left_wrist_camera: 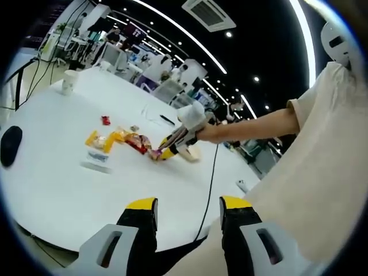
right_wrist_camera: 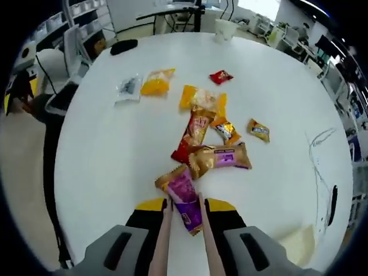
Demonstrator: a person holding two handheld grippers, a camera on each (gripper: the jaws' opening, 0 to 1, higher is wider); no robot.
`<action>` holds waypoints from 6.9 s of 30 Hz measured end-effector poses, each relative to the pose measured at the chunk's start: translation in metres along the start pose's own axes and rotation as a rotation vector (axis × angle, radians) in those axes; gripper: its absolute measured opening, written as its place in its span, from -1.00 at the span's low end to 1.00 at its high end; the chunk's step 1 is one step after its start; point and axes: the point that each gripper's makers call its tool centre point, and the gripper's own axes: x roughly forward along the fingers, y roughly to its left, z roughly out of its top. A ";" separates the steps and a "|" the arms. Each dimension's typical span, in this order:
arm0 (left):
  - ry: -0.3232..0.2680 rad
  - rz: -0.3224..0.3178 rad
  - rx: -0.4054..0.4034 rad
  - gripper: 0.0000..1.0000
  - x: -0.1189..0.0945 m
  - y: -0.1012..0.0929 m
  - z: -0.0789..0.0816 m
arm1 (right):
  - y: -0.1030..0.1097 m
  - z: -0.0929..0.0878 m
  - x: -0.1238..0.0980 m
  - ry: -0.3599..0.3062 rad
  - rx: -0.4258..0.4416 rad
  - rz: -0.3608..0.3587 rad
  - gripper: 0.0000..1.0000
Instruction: Place the target food into the container with the food tongs after gripping and lifting it, then release it inside without dropping or visibly crushing the food.
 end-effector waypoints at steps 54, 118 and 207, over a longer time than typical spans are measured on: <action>0.035 -0.058 0.064 -0.17 0.016 -0.033 -0.005 | -0.004 -0.008 -0.082 -0.284 0.279 -0.130 -0.57; 0.052 -0.117 0.114 -0.15 0.034 -0.057 -0.006 | -0.075 -0.077 -0.189 -0.380 0.503 -0.383 -0.56; 0.054 -0.107 0.093 -0.16 0.023 -0.051 -0.017 | -0.066 -0.051 -0.144 -0.498 0.665 -0.307 -0.46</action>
